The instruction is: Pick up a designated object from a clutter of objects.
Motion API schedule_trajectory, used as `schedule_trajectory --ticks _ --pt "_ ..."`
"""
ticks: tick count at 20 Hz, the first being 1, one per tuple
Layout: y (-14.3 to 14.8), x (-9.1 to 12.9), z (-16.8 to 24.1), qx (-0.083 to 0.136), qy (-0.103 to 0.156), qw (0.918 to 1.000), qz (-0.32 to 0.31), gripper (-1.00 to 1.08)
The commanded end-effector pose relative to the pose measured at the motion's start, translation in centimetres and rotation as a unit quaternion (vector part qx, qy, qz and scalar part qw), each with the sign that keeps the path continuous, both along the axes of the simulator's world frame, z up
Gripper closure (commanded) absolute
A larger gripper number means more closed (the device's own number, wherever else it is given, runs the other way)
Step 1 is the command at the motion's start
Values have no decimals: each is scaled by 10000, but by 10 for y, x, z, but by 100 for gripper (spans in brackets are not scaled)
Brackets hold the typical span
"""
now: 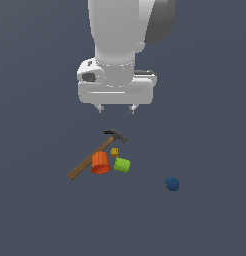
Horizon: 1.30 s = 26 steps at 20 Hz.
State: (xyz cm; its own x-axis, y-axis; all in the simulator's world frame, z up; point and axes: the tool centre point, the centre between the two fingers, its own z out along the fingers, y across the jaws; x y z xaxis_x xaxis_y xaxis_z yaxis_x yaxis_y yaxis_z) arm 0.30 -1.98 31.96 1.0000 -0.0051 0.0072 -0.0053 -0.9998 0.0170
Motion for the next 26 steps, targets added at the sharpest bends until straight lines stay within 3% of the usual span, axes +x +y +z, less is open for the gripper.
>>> schedule_trajectory --ticks 1,11,26 --pt "0 0 0 0 0 10000 0 -92" --pt "23 -8 5 37 80 9997 207 -92" --pt "21 2 -13 12 85 9972 737 -92"
